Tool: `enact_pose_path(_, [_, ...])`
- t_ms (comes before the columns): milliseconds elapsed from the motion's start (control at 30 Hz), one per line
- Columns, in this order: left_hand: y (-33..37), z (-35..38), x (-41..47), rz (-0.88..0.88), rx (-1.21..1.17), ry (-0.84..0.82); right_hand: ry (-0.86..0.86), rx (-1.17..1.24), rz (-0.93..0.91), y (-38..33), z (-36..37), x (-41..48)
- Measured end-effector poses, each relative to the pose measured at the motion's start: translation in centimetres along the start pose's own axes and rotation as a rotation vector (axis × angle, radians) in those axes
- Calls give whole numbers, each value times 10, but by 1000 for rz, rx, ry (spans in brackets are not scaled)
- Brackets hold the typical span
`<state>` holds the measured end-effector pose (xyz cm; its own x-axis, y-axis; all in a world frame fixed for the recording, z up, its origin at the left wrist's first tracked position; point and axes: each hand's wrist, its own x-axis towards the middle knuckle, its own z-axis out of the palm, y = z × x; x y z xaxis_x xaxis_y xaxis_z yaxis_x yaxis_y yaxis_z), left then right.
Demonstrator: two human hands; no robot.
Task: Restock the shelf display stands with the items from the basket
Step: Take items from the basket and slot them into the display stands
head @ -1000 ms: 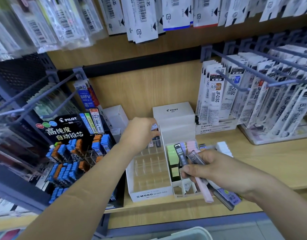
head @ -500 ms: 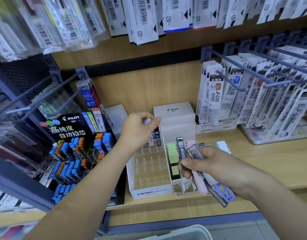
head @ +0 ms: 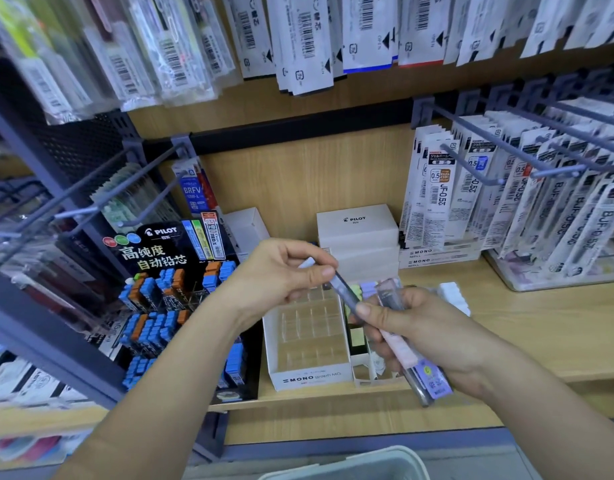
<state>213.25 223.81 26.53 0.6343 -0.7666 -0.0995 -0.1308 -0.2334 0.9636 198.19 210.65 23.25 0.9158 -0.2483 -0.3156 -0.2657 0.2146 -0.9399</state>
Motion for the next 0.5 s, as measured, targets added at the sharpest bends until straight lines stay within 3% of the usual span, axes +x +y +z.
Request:
enact_pose_path(133, [-7, -16, 17, 125, 90, 384, 185, 304, 18, 2, -12, 9])
enact_pose_path(200, [-13, -19, 27, 177, 155, 488, 211, 455, 60, 1, -18, 12])
enact_pose_path(333, [-25, -12, 40, 180, 357, 521, 229, 550, 146, 6, -24, 17])
enact_pose_path(500, [-33, -3, 48, 183, 494, 448, 204, 541, 107, 9, -26, 18])
